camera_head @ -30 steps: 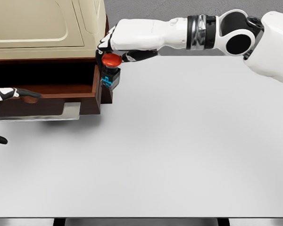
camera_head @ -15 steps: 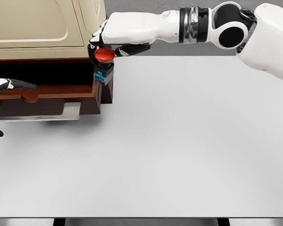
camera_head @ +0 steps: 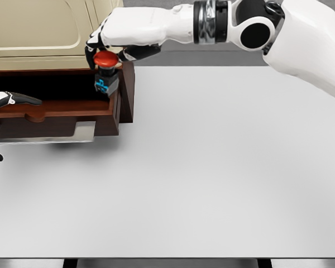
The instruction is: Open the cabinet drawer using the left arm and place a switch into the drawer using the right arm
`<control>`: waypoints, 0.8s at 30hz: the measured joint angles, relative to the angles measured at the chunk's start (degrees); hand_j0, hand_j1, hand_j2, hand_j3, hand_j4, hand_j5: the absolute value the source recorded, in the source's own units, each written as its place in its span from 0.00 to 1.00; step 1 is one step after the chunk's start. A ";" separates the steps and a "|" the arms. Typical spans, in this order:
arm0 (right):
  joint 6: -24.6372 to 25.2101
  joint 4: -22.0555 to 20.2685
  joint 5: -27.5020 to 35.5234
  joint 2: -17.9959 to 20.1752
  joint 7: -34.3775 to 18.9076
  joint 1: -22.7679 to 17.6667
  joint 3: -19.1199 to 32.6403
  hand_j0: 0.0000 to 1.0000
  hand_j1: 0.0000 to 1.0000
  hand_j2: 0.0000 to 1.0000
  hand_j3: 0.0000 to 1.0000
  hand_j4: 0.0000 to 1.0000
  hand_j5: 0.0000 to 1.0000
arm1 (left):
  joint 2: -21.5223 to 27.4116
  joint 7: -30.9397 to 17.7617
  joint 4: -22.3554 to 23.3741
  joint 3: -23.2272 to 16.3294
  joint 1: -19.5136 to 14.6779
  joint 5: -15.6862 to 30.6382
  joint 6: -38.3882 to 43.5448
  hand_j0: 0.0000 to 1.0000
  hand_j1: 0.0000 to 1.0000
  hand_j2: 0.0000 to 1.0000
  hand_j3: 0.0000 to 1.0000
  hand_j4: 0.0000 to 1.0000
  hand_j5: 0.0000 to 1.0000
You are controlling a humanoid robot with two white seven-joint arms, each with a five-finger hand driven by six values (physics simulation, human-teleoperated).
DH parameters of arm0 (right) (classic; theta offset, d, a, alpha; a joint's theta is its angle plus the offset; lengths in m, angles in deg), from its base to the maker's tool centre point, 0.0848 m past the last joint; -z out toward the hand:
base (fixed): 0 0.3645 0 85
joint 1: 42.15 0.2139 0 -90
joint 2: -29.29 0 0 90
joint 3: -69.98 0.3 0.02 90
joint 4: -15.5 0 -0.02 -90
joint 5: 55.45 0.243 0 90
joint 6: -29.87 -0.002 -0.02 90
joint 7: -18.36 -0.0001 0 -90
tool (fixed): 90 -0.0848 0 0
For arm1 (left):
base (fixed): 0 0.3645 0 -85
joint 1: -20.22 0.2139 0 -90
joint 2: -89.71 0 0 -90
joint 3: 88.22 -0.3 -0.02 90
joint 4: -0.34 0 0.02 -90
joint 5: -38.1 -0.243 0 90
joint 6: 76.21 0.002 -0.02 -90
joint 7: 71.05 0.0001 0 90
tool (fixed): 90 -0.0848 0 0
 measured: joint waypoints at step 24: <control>-0.04 15.61 -0.31 -12.71 -1.73 0.53 0.40 0.92 0.92 0.92 0.92 0.92 0.92 | 0.02 0.00 -0.01 -0.27 0.12 0.01 0.02 1.00 1.00 1.00 1.00 1.00 1.00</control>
